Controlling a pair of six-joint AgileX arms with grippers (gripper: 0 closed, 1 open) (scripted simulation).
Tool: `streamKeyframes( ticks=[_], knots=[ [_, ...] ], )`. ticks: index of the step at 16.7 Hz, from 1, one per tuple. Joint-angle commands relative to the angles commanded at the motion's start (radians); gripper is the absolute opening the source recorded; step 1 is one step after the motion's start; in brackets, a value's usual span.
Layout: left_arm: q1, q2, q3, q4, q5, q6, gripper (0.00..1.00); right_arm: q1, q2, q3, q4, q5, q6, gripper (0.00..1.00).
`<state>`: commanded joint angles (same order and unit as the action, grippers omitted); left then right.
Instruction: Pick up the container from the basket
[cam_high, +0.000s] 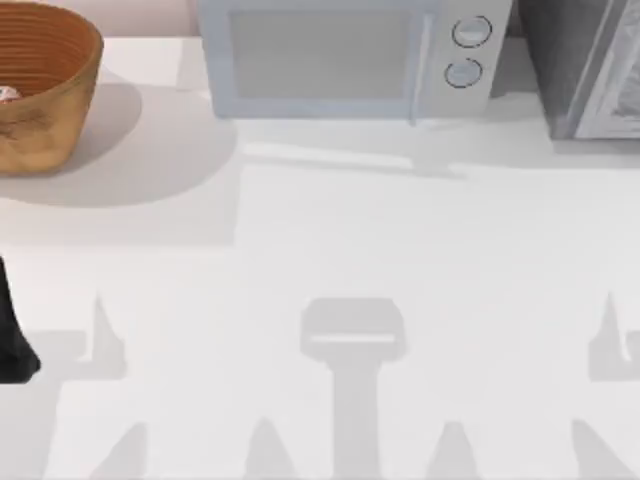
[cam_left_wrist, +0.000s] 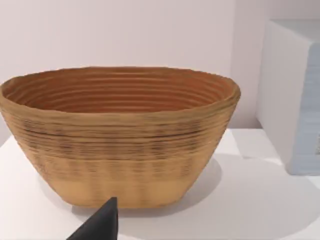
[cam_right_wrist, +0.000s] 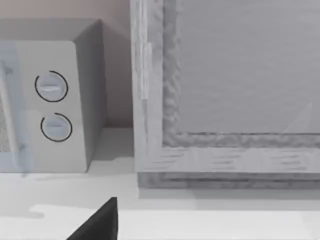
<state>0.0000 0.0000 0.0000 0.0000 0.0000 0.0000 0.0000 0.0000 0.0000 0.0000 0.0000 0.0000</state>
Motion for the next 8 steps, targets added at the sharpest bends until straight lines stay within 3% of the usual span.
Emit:
streamKeyframes(
  ticks=[4,8],
  knots=[
    [-0.002,0.021,0.022,-0.011,0.004,0.000,1.00,0.000,0.000,0.000,0.000,0.000,0.000,1.00],
    [-0.004,0.166,0.171,-0.090,0.022,0.002,1.00,0.000,0.000,0.000,0.000,0.000,0.000,1.00]
  ],
)
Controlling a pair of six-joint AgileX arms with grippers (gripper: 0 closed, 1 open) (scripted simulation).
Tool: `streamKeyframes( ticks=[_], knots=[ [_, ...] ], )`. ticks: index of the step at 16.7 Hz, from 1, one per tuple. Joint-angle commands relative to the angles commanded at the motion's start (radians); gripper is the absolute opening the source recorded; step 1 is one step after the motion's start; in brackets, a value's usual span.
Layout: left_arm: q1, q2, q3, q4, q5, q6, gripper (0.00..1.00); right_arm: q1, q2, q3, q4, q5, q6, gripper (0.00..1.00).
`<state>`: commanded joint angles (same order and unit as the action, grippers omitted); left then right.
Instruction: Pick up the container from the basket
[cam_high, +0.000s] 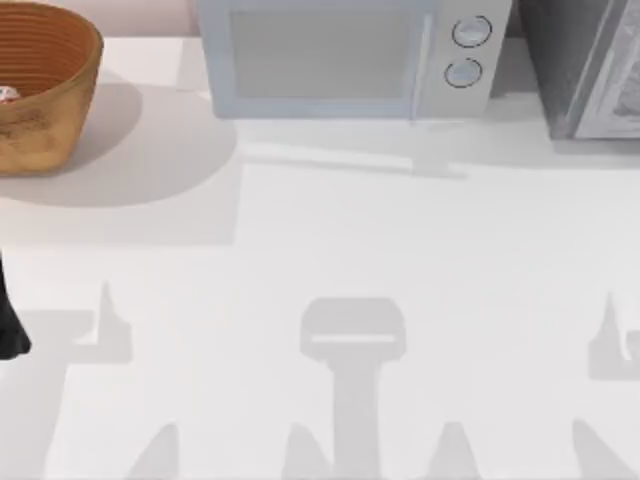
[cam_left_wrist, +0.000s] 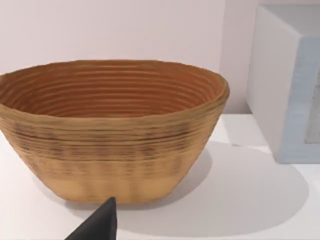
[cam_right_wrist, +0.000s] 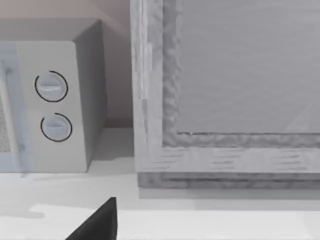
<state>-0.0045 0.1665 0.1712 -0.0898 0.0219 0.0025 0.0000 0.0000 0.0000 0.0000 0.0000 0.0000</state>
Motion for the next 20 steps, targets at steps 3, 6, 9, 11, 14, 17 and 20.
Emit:
streamKeyframes(
  ticks=[3,6,9,11,14,17,20],
  knots=[
    [0.005,0.187,0.193,-0.103,0.014,0.007,1.00,0.000,0.000,0.000,0.000,0.000,0.000,1.00],
    [0.017,0.427,0.441,-0.235,0.026,0.018,1.00,0.000,0.000,0.000,0.000,0.000,0.000,1.00],
    [0.034,0.708,0.732,-0.390,0.036,0.034,1.00,0.000,0.000,0.000,0.000,0.000,0.000,1.00],
    [0.047,0.910,0.942,-0.501,0.043,0.047,1.00,0.000,0.000,0.000,0.000,0.000,0.000,1.00],
    [0.068,1.226,1.273,-0.675,0.052,0.068,1.00,0.000,0.000,0.000,0.000,0.000,0.000,1.00],
    [0.089,1.543,1.604,-0.849,0.059,0.091,1.00,0.000,0.000,0.000,0.000,0.000,0.000,1.00],
    [0.108,1.845,1.921,-1.013,0.066,0.114,1.00,0.000,0.000,0.000,0.000,0.000,0.000,1.00]
  ],
)
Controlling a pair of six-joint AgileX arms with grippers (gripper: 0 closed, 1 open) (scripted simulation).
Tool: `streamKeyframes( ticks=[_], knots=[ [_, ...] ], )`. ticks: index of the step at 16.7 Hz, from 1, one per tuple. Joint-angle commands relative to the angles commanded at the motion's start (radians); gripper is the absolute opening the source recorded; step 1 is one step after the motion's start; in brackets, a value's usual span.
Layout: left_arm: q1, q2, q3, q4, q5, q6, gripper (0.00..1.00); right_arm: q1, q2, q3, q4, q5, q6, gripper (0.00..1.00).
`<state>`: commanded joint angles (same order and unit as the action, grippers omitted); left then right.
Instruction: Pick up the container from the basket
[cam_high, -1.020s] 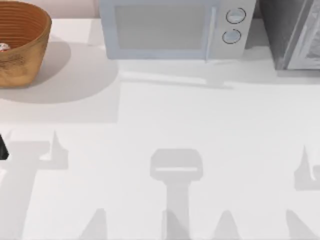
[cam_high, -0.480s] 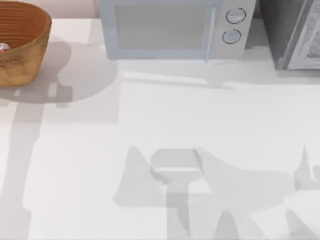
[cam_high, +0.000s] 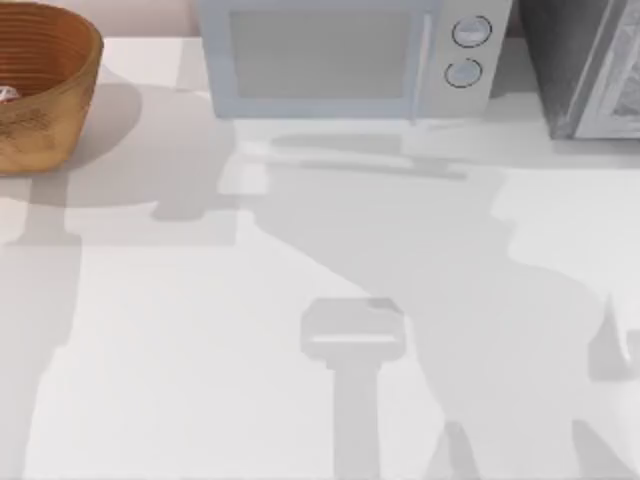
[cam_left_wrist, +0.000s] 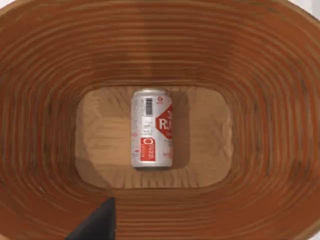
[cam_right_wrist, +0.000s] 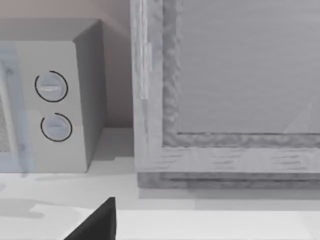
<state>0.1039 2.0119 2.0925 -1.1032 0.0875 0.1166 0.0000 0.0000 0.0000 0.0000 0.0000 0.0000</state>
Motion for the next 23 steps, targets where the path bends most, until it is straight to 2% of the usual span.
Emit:
streamKeyframes(
  ticks=[6,10,13,19,23],
  knots=[
    [0.034,0.500,0.527,-0.267,0.007,0.039,1.00,0.000,0.000,0.000,0.000,0.000,0.000,1.00],
    [0.047,0.701,0.743,-0.373,0.009,0.055,1.00,0.000,0.000,0.000,0.000,0.000,0.000,1.00],
    [0.050,0.758,0.805,-0.402,0.010,0.060,1.00,0.000,0.000,0.000,0.000,0.000,0.000,1.00],
    [0.044,0.761,0.800,-0.397,0.009,0.059,1.00,0.000,0.000,0.000,0.000,0.000,0.000,1.00],
    [0.044,0.751,0.697,-0.301,0.008,0.054,1.00,0.000,0.000,0.000,0.000,0.000,0.000,1.00]
  ],
)
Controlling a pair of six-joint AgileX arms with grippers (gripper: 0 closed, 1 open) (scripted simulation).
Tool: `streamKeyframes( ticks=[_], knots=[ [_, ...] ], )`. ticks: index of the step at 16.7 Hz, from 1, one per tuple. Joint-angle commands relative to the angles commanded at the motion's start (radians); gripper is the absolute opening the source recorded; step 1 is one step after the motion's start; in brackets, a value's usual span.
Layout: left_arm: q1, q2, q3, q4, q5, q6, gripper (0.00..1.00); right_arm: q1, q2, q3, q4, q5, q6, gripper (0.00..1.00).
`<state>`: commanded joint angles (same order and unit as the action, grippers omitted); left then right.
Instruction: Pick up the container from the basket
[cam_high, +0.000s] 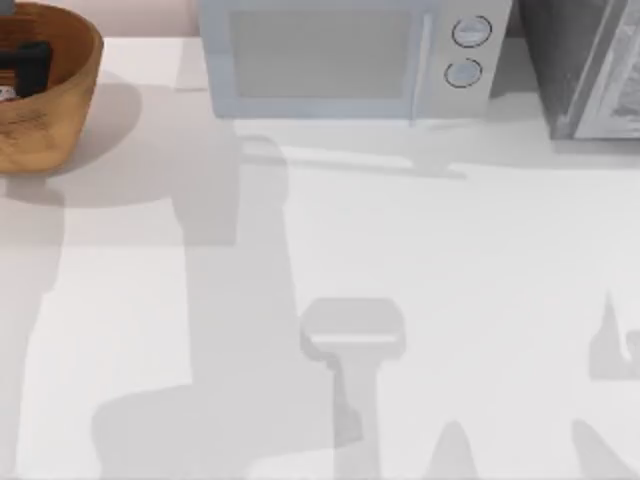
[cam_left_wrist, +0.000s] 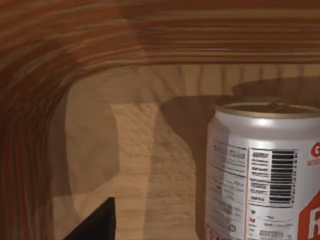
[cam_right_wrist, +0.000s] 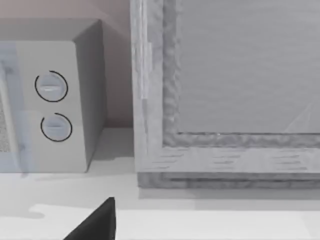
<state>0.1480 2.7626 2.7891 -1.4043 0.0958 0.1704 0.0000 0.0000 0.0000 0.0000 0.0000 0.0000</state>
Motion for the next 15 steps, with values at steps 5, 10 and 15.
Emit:
streamKeyframes(
  ticks=[5,10,15],
  knots=[
    [-0.003,-0.007,-0.150,0.143,-0.001,-0.003,1.00,0.000,0.000,0.000,0.000,0.000,0.000,1.00],
    [-0.003,-0.007,-0.156,0.149,-0.001,-0.003,0.92,0.000,0.000,0.000,0.000,0.000,0.000,1.00],
    [-0.003,-0.007,-0.156,0.149,-0.001,-0.003,0.55,0.000,0.000,0.000,0.000,0.000,0.000,1.00]
  ],
)
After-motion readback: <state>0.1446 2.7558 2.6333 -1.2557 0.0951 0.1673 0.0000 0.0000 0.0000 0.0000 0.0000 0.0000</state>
